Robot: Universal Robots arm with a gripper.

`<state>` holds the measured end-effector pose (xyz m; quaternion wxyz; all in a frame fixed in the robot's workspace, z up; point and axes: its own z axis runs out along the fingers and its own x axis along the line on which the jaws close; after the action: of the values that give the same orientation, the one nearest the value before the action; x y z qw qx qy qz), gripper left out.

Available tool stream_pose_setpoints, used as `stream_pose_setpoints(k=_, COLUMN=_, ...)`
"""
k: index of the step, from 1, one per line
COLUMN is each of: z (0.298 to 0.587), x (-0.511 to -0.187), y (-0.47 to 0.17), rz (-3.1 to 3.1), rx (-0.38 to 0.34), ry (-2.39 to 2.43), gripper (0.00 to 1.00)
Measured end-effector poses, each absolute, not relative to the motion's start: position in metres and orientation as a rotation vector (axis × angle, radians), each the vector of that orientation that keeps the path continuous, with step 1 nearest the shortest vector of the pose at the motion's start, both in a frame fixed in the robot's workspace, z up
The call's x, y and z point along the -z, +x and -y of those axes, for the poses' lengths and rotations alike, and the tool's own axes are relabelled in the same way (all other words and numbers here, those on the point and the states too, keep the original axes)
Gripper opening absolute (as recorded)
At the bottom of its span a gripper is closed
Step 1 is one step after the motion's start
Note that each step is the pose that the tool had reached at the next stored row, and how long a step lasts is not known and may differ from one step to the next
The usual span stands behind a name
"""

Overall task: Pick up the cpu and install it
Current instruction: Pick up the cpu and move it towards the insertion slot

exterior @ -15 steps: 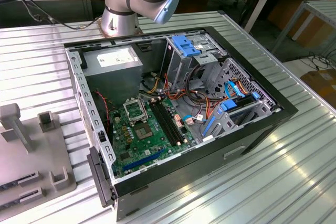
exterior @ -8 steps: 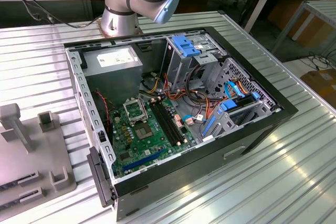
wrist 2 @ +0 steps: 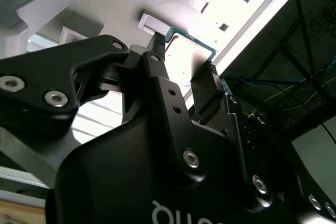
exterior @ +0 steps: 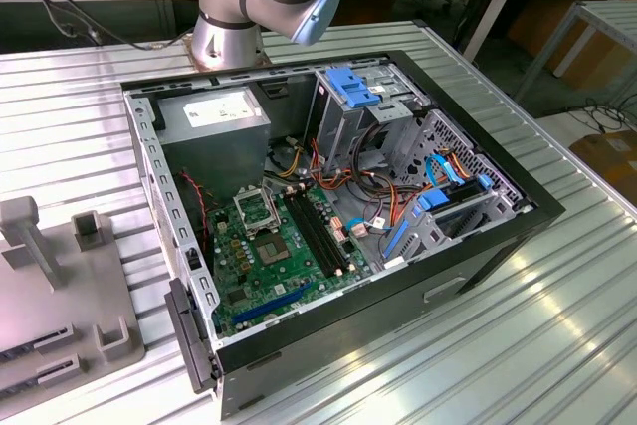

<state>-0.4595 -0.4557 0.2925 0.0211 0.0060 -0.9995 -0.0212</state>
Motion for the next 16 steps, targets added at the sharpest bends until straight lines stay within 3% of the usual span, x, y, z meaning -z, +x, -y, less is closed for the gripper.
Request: stream_pose_setpoints(k=16, z=0.456, x=-0.303, y=-0.46, rz=3.099, rx=0.066, ry=0.019, gripper=0.46)
